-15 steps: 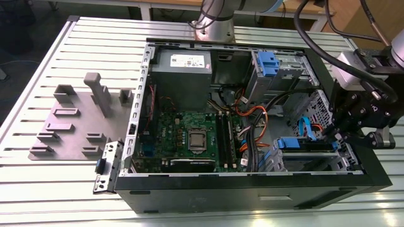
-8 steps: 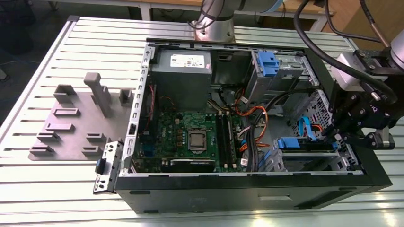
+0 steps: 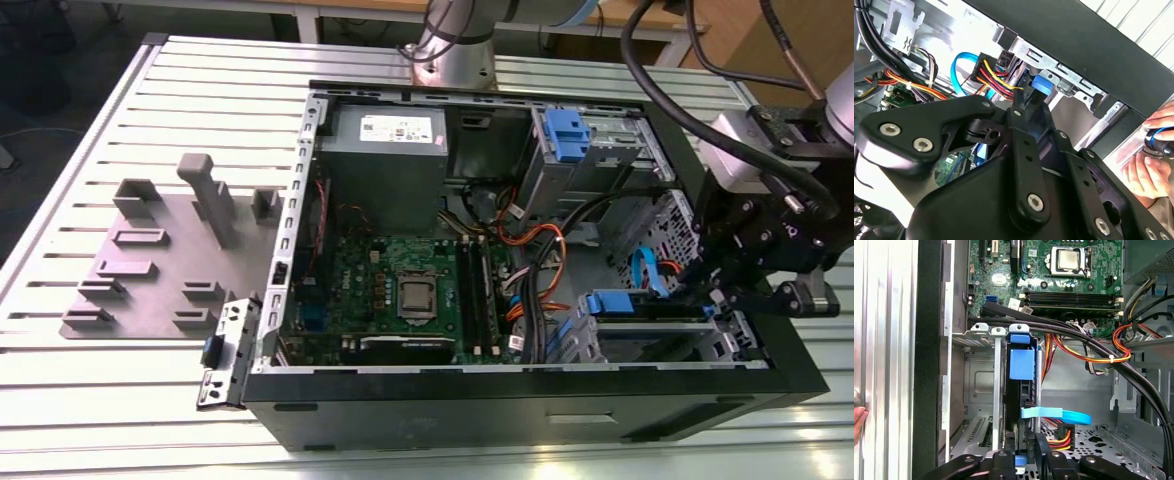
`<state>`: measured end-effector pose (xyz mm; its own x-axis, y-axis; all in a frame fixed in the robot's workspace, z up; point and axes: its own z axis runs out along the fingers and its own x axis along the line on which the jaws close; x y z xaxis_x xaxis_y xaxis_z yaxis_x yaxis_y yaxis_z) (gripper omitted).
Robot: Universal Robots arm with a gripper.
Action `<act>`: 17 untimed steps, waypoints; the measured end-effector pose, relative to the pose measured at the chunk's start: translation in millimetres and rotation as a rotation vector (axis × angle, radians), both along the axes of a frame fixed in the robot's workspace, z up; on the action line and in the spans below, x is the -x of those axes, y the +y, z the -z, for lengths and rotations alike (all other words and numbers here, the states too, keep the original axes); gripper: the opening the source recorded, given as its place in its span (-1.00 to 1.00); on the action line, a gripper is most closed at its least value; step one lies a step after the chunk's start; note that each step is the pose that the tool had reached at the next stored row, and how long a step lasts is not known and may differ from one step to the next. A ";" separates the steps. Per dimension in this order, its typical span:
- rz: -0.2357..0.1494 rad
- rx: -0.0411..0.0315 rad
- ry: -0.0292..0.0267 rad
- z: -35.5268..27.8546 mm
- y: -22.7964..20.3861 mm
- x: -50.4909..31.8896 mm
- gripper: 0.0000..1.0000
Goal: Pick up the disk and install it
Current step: 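Insert the second disk wire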
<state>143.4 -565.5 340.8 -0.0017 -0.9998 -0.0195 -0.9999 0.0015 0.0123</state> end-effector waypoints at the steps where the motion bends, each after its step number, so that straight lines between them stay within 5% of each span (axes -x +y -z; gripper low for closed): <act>1: 0.000 -0.0004 0.0000 1.1 0.0 0.0 -0.40; 9: 0.000 0.0061 -0.0001 4.2 0.1 0.0 -0.40; 12: 0.000 0.0091 -0.0001 4.4 3.4 0.0 -0.40; 17: 0.000 0.0398 -0.0001 6.1 14.8 -1.1 -0.40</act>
<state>144.5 -550.7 334.7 -0.0017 -0.9998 0.0203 -0.9999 0.0019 0.0122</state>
